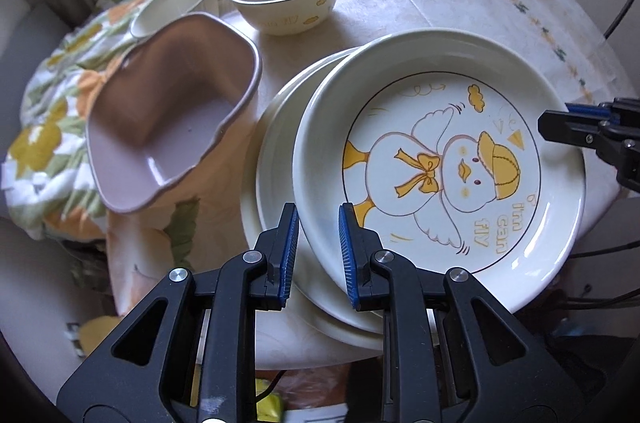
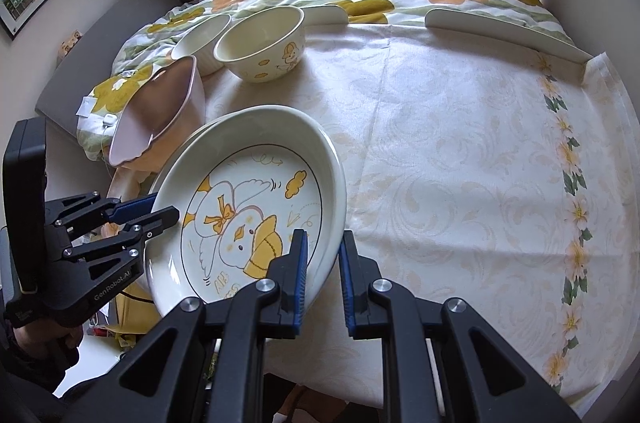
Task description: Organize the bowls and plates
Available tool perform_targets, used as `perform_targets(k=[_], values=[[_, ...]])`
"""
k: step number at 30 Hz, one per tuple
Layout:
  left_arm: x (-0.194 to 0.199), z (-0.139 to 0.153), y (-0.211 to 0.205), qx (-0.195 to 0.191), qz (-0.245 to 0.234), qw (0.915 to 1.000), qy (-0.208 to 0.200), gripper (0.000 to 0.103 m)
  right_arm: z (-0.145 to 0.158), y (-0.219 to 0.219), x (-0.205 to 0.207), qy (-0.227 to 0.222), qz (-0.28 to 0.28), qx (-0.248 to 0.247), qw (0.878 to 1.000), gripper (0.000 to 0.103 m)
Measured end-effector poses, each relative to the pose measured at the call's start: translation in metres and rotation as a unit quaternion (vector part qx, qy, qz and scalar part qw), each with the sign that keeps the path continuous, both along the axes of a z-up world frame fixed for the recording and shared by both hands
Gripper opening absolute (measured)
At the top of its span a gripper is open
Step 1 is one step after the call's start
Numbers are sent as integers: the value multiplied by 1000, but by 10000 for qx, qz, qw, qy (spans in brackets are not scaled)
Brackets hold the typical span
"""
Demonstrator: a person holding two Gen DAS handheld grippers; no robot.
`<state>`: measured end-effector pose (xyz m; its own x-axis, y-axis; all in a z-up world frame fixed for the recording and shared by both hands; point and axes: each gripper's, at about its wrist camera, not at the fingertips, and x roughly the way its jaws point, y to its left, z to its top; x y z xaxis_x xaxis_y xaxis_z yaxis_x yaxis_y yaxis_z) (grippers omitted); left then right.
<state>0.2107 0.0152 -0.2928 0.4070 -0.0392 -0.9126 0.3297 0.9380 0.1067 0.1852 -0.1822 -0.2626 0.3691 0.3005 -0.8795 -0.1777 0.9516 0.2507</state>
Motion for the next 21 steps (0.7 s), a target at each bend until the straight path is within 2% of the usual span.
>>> perform_targets(k=[4, 17, 21], values=[[-4, 2, -5, 338, -81, 9993, -165, 17, -1, 1, 1, -2, 17, 11, 10000, 14], [-9, 2, -6, 515, 124, 9982, -298, 17, -7, 11, 3, -14, 121, -122, 9999, 14], [-9, 2, -5, 576, 190, 9976, -330, 17, -11, 18, 1, -36, 225, -297, 9993, 14]])
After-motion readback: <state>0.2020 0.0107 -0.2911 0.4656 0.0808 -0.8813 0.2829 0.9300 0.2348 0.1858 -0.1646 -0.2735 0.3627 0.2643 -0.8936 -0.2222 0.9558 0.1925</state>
